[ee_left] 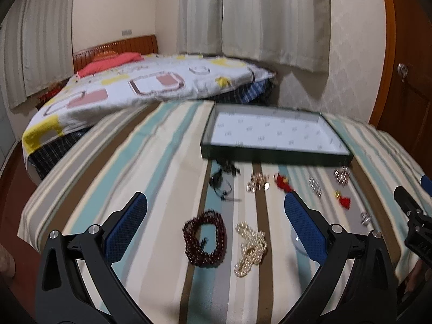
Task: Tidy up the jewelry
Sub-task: 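Move left tool toward dark red bead strand while right tool approaches pearl ring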
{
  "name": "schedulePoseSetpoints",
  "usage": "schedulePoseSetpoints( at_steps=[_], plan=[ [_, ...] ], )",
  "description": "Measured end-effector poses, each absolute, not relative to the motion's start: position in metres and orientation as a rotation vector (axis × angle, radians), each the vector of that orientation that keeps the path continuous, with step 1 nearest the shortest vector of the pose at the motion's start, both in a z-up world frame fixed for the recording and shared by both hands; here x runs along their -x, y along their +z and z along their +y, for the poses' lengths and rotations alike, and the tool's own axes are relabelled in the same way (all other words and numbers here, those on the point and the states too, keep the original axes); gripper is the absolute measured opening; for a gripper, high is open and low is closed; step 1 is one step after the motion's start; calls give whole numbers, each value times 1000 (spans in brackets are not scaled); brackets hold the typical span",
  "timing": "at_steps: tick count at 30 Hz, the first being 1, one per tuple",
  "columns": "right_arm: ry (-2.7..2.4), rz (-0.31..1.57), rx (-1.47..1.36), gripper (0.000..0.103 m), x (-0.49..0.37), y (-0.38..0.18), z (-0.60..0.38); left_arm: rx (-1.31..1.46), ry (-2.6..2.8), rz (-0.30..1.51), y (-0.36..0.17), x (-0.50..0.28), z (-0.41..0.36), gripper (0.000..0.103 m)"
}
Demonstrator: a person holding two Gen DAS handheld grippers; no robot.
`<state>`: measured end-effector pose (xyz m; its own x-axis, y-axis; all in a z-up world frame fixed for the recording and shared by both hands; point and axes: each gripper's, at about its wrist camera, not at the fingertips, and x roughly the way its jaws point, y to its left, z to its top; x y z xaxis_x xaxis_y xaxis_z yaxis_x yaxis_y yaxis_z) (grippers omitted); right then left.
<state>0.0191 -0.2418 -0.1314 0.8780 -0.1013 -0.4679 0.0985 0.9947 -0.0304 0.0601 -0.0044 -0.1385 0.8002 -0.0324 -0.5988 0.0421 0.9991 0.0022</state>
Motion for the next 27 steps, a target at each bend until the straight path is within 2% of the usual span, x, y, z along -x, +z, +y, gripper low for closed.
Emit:
schedulePoseSetpoints(
  at_steps=[11,12,13,14,22,27],
  plan=[
    [-49,633,-43,93,-40,-170,-246,1,-32,779,-180,-87,1,99],
    [-42,647,-48,87,-41,-173,-246,2,-29,786,-182,-89,2,99],
    [-36,664,-53,75,-43,-176,-246,2,-28,793,-184,-91,2,99],
    [-32,688,-58,71,-46,-180,-246,2,-28,800,-186,-92,2,99],
    [-31,758,-65,67,-53,-195,-246,0,-16,845,-198,-104,2,99],
    [-27,785,-82,57,-56,-198,-248,21,1,860,-198,-105,11,99]
  ],
)
